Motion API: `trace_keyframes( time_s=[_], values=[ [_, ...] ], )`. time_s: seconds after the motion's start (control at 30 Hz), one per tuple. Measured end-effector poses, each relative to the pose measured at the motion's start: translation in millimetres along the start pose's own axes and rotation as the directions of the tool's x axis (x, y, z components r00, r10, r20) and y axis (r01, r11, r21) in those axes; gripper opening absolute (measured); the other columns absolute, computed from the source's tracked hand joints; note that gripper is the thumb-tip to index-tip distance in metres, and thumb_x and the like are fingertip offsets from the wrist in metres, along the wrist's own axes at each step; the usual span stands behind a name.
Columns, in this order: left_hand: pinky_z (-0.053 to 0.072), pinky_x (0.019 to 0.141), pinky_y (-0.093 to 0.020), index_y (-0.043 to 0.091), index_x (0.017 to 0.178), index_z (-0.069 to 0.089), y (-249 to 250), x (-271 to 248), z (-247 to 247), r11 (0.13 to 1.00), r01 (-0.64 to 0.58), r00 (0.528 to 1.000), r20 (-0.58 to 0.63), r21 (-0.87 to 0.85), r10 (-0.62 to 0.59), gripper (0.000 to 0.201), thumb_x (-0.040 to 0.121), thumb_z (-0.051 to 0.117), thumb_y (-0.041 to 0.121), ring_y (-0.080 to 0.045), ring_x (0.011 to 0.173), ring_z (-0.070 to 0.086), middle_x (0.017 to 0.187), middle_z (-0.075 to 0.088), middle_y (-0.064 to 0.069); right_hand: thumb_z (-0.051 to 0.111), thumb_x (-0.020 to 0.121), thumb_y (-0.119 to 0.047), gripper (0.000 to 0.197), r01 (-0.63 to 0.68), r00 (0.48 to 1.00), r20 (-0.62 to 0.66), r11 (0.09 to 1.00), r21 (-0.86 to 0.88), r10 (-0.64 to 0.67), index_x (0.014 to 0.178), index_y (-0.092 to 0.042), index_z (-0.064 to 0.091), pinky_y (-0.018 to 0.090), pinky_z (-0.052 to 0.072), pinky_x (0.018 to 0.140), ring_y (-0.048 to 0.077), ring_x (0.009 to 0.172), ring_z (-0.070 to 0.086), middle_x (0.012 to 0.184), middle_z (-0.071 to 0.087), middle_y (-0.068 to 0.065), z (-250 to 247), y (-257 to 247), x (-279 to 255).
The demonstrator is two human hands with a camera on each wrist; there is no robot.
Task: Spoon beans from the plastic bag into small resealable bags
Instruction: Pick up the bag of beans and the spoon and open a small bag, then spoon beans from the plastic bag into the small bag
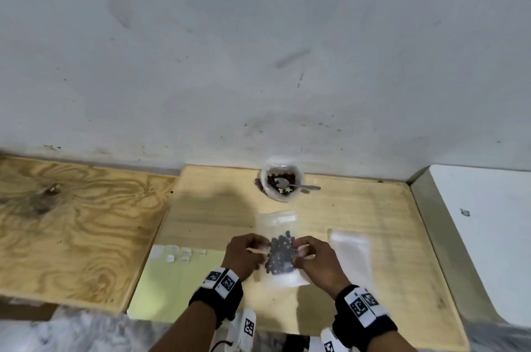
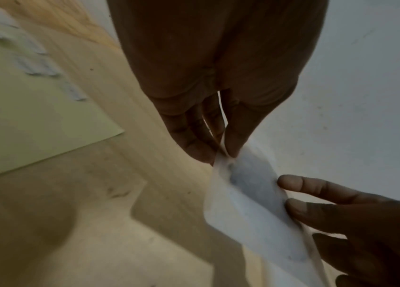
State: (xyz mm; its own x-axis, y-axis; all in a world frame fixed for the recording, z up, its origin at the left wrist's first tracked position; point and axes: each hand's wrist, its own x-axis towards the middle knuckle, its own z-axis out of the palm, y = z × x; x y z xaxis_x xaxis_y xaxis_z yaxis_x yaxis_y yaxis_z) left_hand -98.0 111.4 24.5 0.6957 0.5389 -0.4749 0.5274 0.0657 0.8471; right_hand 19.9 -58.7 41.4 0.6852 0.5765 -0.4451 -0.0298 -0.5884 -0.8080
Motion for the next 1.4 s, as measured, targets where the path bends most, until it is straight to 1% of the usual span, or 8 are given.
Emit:
trace_keyframes(
  time_s=[0.13, 0.33, 0.5, 0.63, 0.83, 1.0, 1.3, 1.4],
  values=[
    [0.052, 0.056, -0.023, 0.02, 0.085, 0.074, -51, -23, -8, 0.99, 0.062, 0.997, 0.031, 0.125, -0.067, 0.034, 0.069, 0.066, -0.009, -0.015, 0.07, 0.064, 0.088, 0.071, -0.001, 0.066, 0.083, -0.019, 0.026, -0.028, 0.999, 0.03, 0.968, -0.25, 0.037, 0.083, -0.043, 0.06, 0.034, 0.054, 0.072, 0.017, 0.081, 0.067, 0.087, 0.071, -0.009, 46, 34, -28],
    [0.055, 0.076, -0.025, 0.022, 0.101, 0.072, -99, -39, -9, 0.96, 0.12, 0.991, 0.033, 0.253, -0.132, 0.04, 0.068, 0.073, -0.001, -0.015, 0.092, 0.064, 0.104, 0.069, 0.002, 0.043, 0.096, -0.03, 0.02, -0.078, 0.997, -0.025, 0.897, -0.435, 0.075, 0.089, -0.042, 0.057, 0.027, 0.042, 0.059, 0.017, 0.076, 0.059, 0.085, 0.065, -0.01, 87, 55, -57],
    [0.046, 0.075, -0.02, 0.022, 0.113, 0.068, -106, -42, -8, 0.952, 0.121, 0.989, 0.044, 0.281, -0.139, 0.043, 0.074, 0.074, 0.005, -0.016, 0.092, 0.065, 0.116, 0.062, 0.002, 0.056, 0.079, -0.025, 0.03, -0.075, 0.993, 0.042, 0.873, -0.482, 0.108, 0.104, -0.03, 0.072, 0.03, 0.053, 0.075, 0.019, 0.097, 0.067, 0.106, 0.069, -0.006, 91, 57, -61],
    [0.046, 0.087, -0.024, 0.034, 0.107, 0.061, -98, -41, -9, 0.942, 0.087, 0.995, 0.015, 0.324, -0.097, 0.039, 0.077, 0.074, 0.013, -0.018, 0.1, 0.063, 0.122, 0.056, 0.005, 0.061, 0.082, -0.027, 0.043, -0.125, 0.991, -0.011, 0.869, -0.479, 0.136, 0.124, -0.035, 0.062, 0.024, 0.043, 0.09, 0.017, 0.121, 0.056, 0.129, 0.058, -0.008, 73, 65, -63],
    [0.048, 0.093, -0.029, 0.031, 0.099, 0.064, -59, -22, 22, 0.953, -0.02, 0.999, 0.046, 0.303, 0.006, 0.025, 0.08, 0.076, 0.021, -0.02, 0.103, 0.063, 0.11, 0.065, 0.002, 0.066, 0.083, -0.022, 0.027, -0.209, 0.975, -0.151, 0.901, -0.379, 0.163, 0.106, -0.037, 0.062, 0.025, 0.044, 0.077, 0.016, 0.105, 0.063, 0.105, 0.06, -0.013, 16, 73, -48],
    [0.055, 0.088, -0.037, 0.03, 0.089, 0.065, -18, 4, 80, 0.972, 0.002, 0.986, 0.161, 0.233, -0.04, 0.016, 0.079, 0.076, 0.023, -0.026, 0.095, 0.068, 0.103, 0.072, -0.005, 0.071, 0.083, -0.026, 0.029, -0.284, 0.927, -0.322, 0.919, -0.274, 0.191, 0.112, -0.027, 0.064, 0.028, 0.047, 0.079, 0.021, 0.104, 0.063, 0.11, 0.062, -0.005, -37, 86, -26],
    [0.05, 0.095, -0.029, 0.021, 0.101, 0.071, 4, 42, 175, 0.937, 0.028, 0.974, 0.203, 0.349, -0.105, 0.021, 0.08, 0.073, 0.023, -0.019, 0.107, 0.064, 0.116, 0.066, -0.001, 0.084, 0.065, -0.054, 0.097, -0.493, 0.849, -0.329, 0.843, -0.216, 0.412, 0.141, -0.023, 0.032, 0.045, 0.051, 0.093, 0.034, 0.118, 0.057, 0.134, 0.041, 0.008, -82, 115, 12],
    [0.049, 0.096, -0.027, 0.021, 0.108, 0.07, 1, 48, 192, 0.912, 0.059, 0.963, 0.218, 0.406, -0.159, 0.028, 0.08, 0.072, 0.026, -0.017, 0.108, 0.063, 0.12, 0.066, 0.0, 0.084, 0.066, -0.048, 0.096, -0.492, 0.854, -0.299, 0.847, -0.201, 0.426, 0.142, -0.024, 0.031, 0.045, 0.05, 0.094, 0.032, 0.12, 0.056, 0.133, 0.047, 0.008, -85, 126, 16]
  ],
)
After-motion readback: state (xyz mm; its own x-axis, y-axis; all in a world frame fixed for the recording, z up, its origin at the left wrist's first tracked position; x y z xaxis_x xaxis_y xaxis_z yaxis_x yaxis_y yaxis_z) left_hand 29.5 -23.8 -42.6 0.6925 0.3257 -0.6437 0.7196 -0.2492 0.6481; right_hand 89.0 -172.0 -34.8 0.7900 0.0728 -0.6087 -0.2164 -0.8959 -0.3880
